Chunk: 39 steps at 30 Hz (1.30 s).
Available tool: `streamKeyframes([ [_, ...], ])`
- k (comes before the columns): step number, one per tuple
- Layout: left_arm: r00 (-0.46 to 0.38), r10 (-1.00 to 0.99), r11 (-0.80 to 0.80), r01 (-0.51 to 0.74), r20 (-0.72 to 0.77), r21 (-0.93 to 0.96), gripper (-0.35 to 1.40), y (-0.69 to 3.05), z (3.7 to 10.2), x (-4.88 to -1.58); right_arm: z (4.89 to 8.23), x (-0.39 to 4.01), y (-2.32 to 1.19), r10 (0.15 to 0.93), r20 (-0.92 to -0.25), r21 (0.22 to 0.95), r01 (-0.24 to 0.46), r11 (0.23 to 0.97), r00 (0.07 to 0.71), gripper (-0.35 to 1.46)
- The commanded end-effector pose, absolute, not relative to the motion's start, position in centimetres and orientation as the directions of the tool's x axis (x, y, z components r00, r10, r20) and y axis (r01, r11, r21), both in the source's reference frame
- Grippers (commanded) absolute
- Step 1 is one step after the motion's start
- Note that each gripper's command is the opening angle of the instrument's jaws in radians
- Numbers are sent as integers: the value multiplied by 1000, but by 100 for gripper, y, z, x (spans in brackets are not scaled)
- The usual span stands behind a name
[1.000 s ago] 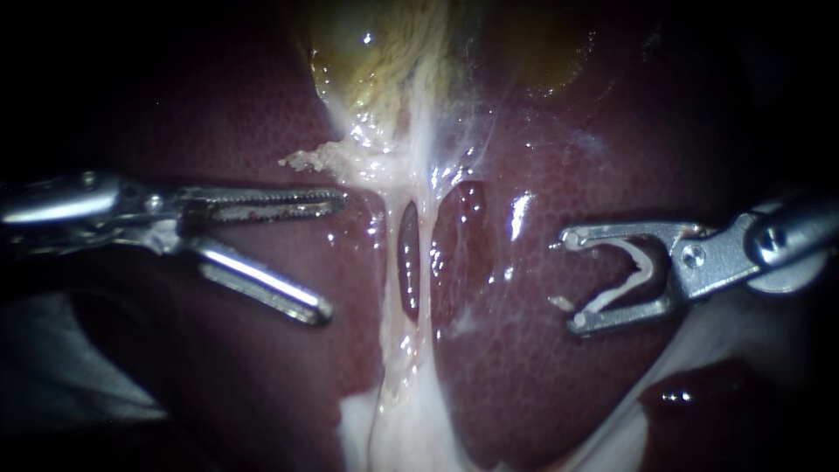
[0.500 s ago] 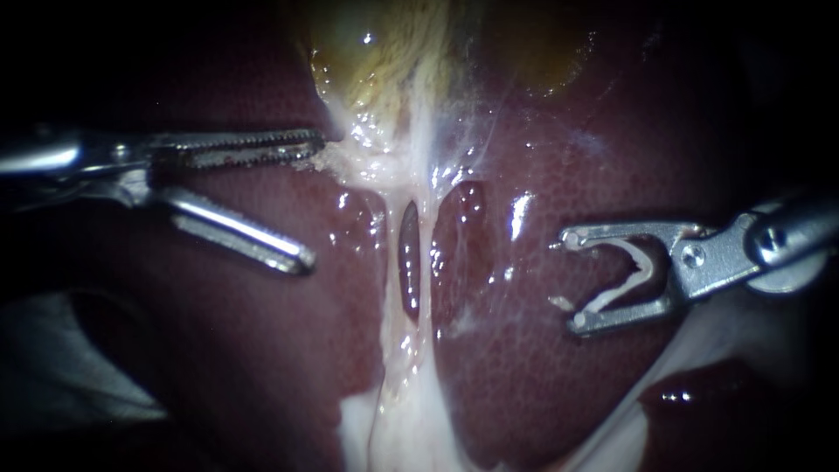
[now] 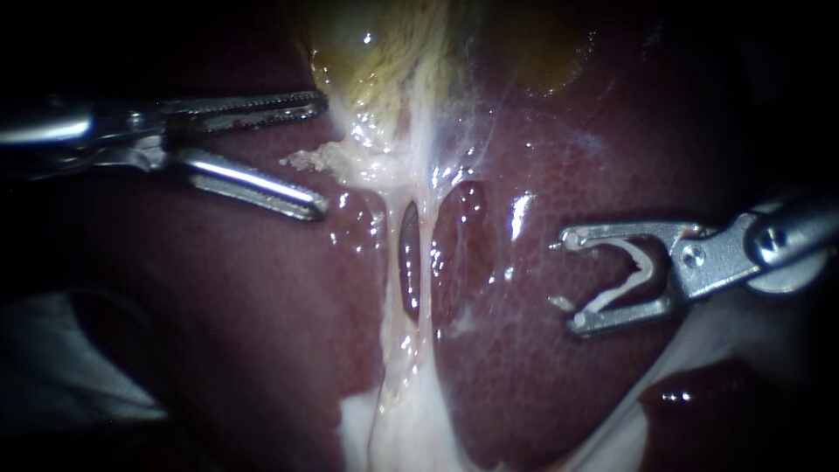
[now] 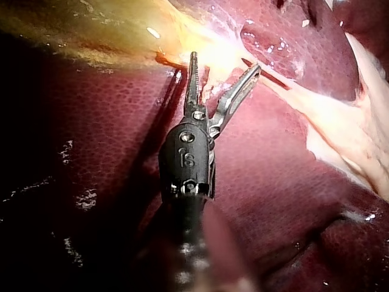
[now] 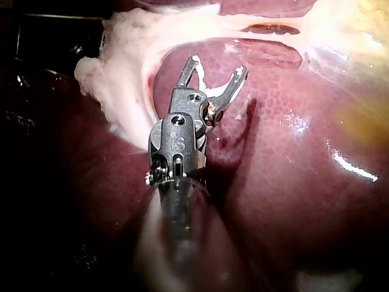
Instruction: Grabbing gallbladder
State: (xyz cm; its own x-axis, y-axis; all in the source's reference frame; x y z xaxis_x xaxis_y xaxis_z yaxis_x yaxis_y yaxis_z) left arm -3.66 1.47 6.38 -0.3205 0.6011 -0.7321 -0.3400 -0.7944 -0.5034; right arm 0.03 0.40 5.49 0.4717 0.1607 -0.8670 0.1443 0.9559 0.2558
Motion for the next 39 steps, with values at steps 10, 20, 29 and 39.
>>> streamKeyframes([
  [10,-358,621,-782,-344,-698,-520,59,135,667,-370,549,3,40,161,-867,256,144,956,472,50],
  [20,-354,652,-758,-335,-670,-560,52,120,674,-383,549,2,40,161,-867,256,144,956,472,50],
  [29,-341,683,-730,-347,-646,-588,31,121,676,-384,549,3,40,161,-867,256,144,956,472,50],
  [39,-325,719,-694,-361,-614,-622,-13,127,684,-380,548,3,39,161,-867,256,144,956,472,50],
])
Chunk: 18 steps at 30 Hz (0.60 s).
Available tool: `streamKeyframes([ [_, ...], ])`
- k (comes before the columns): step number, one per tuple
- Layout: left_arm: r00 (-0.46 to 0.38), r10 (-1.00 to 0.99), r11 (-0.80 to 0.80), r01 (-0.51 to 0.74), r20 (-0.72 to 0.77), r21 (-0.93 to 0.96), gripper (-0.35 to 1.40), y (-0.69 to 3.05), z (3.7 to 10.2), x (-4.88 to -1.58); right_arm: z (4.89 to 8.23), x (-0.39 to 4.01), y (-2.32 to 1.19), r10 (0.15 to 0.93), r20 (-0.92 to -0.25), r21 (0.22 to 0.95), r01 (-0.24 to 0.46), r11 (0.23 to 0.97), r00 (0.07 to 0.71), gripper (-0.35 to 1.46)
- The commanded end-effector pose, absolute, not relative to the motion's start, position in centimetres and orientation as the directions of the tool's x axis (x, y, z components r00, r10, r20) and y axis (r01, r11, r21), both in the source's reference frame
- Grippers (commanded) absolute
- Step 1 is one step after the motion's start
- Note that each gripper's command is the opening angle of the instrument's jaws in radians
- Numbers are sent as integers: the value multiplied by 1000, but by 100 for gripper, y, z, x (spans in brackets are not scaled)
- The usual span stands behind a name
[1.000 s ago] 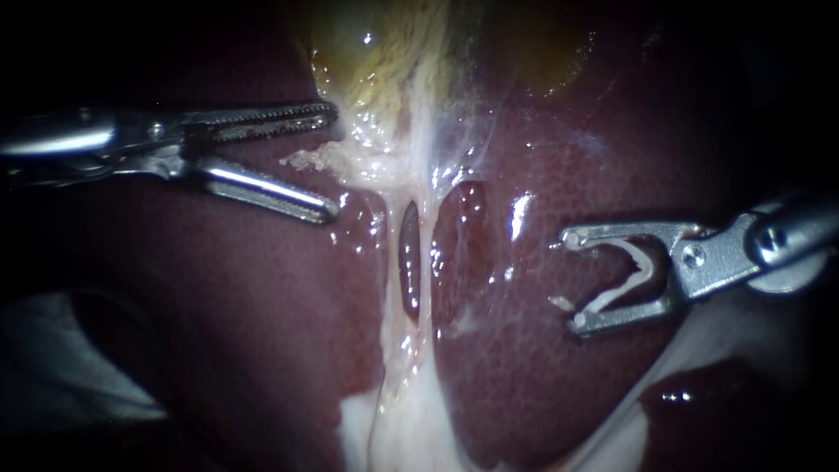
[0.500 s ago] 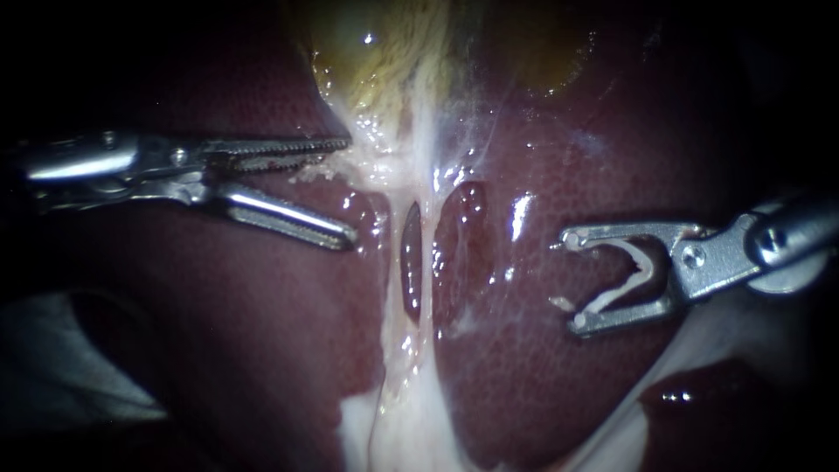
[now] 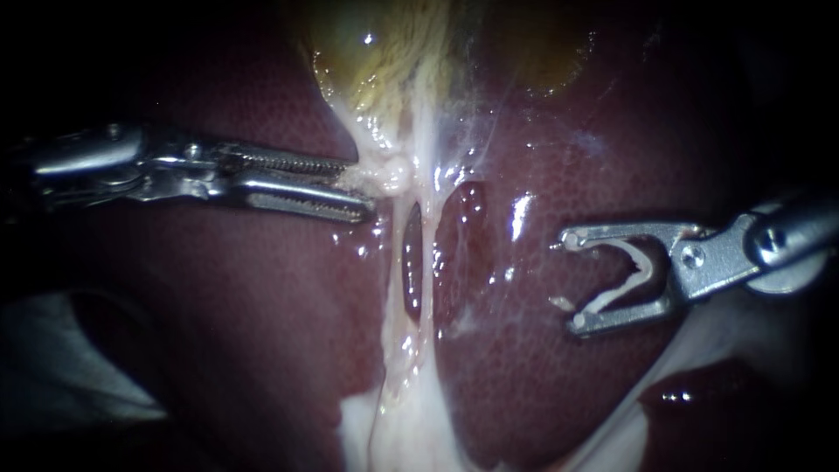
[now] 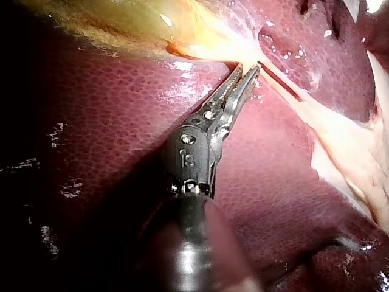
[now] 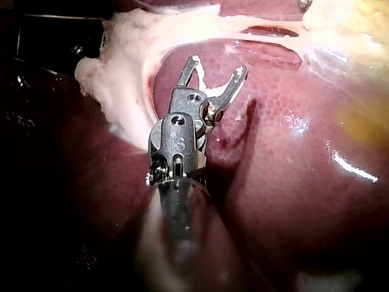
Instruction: Grabbing gallbladder
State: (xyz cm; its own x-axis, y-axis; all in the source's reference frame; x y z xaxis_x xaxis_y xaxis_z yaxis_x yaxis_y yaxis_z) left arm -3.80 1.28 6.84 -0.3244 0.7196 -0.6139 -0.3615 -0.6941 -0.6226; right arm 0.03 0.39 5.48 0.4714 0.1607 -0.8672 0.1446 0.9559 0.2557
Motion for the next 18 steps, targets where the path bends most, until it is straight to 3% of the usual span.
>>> streamKeyframes([
  [1,-321,727,-686,-364,-607,-630,-20,127,684,-379,548,3,39,161,-867,256,144,956,472,50],
  [3,-319,731,-682,-367,-603,-633,-35,127,683,-379,548,3,39,161,-867,256,144,956,472,50],
  [18,-314,777,-629,-338,-546,-700,-35,125,647,-377,548,3,39,161,-867,256,144,956,472,50],
])
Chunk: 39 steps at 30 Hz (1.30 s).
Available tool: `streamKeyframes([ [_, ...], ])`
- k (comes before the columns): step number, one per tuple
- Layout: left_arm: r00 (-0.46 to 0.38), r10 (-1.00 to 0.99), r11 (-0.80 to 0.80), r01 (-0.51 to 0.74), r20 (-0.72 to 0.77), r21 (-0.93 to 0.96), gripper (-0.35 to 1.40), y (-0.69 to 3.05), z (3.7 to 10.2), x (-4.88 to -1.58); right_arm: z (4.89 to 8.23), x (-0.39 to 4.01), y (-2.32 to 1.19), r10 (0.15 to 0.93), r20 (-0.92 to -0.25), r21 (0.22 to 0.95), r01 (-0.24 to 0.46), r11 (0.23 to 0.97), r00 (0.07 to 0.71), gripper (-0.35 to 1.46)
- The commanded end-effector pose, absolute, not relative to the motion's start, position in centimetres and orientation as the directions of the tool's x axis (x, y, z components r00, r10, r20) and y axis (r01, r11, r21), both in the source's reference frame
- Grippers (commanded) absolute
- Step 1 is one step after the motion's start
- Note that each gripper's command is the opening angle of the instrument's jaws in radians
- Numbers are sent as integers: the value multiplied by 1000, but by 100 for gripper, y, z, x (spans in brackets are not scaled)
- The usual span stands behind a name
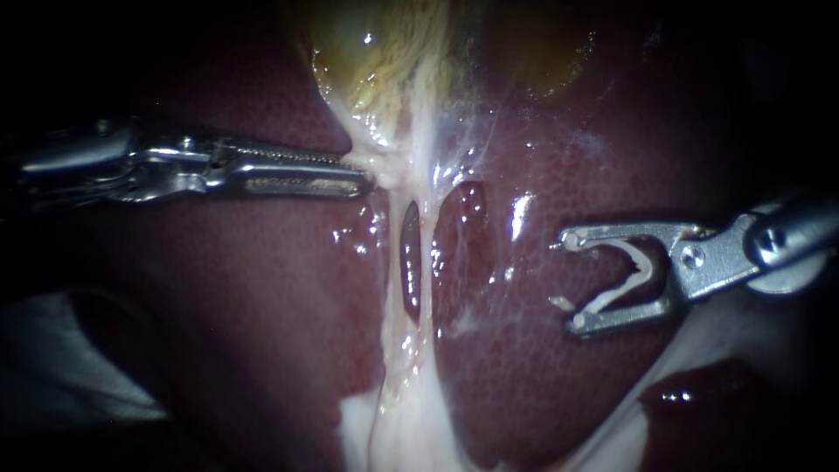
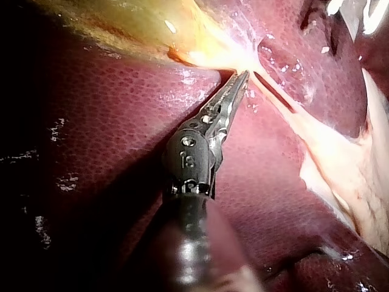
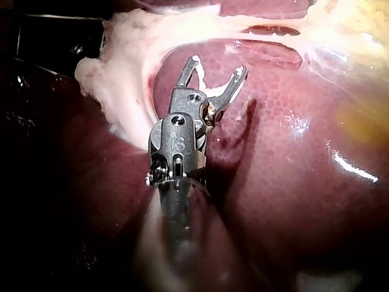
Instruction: Grabbing gallbladder
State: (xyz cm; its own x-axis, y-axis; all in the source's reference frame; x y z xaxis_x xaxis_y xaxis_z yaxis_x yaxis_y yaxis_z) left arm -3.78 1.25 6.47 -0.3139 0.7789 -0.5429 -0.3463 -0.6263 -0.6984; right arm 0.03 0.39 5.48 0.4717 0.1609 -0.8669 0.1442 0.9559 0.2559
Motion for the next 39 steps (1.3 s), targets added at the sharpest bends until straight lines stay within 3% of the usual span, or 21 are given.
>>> streamKeyframes([
  [1,-313,781,-623,-335,-541,-706,-35,126,643,-376,548,3,39,161,-867,256,144,956,472,50],
  [10,-314,786,-615,-320,-532,-721,-35,139,618,-364,548,3,39,161,-867,256,144,956,472,50],
  [24,-290,802,-597,-351,-522,-721,-35,179,578,-315,548,2,39,161,-867,256,145,956,471,50],
  [39,-289,803,-596,-353,-521,-722,-35,178,575,-315,548,2,39,161,-867,256,145,956,471,50],
])
